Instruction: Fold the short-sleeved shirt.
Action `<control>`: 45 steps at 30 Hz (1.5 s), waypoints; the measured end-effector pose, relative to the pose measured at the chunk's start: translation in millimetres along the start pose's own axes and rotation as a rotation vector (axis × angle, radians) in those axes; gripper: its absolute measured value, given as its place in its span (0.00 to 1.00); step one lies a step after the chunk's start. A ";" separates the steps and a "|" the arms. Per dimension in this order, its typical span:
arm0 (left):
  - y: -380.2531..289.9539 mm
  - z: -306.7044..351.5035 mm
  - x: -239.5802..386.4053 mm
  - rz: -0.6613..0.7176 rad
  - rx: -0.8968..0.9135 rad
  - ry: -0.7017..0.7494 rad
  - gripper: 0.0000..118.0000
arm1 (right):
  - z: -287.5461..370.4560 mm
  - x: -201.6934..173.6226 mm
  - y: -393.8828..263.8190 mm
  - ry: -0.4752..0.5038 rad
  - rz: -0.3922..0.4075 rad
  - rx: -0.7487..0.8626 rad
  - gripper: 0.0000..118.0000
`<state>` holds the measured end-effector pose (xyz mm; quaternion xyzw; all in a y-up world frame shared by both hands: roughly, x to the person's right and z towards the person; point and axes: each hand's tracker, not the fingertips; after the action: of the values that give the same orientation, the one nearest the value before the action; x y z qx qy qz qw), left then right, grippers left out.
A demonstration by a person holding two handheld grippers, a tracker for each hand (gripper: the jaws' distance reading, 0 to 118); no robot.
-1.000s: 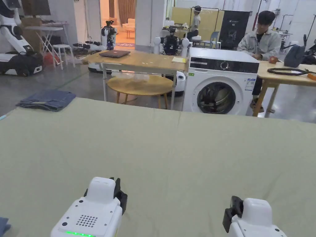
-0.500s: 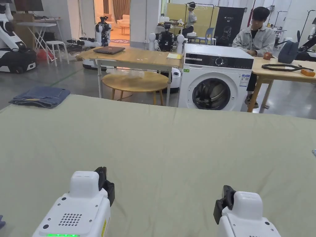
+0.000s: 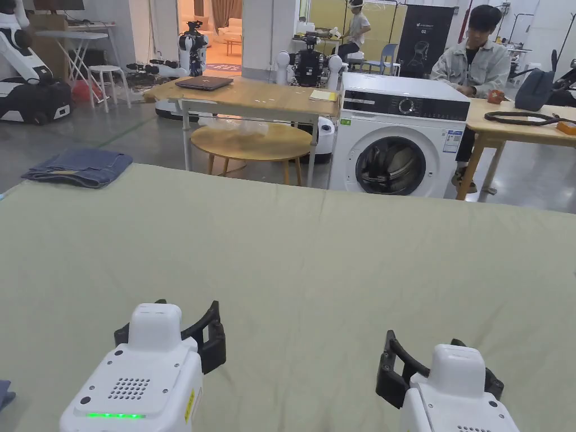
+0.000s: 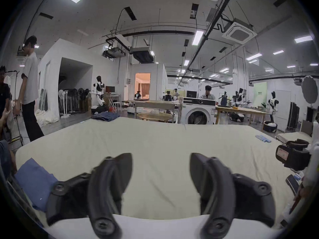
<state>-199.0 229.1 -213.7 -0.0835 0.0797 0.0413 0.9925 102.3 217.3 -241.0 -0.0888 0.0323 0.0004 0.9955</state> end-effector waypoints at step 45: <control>9.3 -3.9 -10.4 0.051 -0.025 0.004 0.78 | -21.7 7.2 26.7 -0.031 -0.134 -0.134 0.79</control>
<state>-210.7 236.8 -217.3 -0.0941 0.0835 0.0672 0.9898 108.0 239.7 -267.4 -0.1571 0.0106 -0.0627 0.9855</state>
